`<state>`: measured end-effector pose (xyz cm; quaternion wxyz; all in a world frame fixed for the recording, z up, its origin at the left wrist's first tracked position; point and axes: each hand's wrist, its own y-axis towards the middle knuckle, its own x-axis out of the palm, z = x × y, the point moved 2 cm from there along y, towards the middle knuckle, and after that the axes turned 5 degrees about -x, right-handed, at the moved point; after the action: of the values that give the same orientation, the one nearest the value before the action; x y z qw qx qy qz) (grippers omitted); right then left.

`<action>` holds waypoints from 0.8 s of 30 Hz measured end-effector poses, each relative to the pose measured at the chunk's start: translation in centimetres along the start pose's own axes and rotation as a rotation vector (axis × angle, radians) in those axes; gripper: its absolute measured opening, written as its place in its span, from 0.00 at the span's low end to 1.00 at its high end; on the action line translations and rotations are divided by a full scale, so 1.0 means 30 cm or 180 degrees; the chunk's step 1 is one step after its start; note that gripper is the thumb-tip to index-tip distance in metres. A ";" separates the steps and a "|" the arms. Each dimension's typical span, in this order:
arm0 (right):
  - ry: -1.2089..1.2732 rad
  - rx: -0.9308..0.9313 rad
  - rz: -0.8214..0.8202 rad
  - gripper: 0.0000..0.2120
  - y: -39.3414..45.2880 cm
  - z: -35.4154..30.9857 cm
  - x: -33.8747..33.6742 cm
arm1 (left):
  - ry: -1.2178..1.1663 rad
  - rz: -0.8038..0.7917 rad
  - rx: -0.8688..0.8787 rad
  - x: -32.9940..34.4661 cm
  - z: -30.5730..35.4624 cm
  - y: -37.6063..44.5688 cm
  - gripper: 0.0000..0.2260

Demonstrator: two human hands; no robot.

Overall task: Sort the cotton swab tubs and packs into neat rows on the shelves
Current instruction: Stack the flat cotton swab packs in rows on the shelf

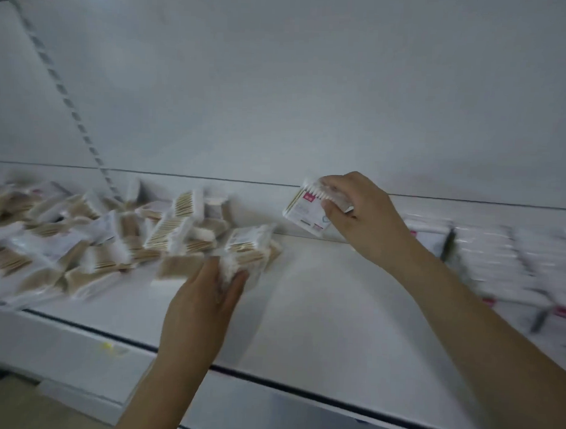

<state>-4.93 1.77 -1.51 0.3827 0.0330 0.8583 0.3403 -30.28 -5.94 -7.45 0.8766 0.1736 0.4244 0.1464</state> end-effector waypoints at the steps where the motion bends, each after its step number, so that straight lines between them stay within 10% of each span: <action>1: -0.0118 0.0072 -0.0025 0.15 -0.022 0.019 -0.046 | -0.0076 -0.0050 0.0114 0.008 0.042 0.011 0.09; 11: -0.1071 0.0612 -0.0244 0.15 -0.184 0.142 -0.377 | -0.0760 -0.1192 0.0699 0.319 0.320 0.240 0.13; 24: -0.1988 0.1010 -0.0923 0.10 -0.199 0.255 -0.290 | -0.1395 -0.1087 0.0495 0.541 0.313 0.248 0.18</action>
<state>7.62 -1.28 -3.27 0.6603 0.0721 0.7380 0.1190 -13.94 5.61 -10.07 0.9434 0.1938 0.2579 -0.0773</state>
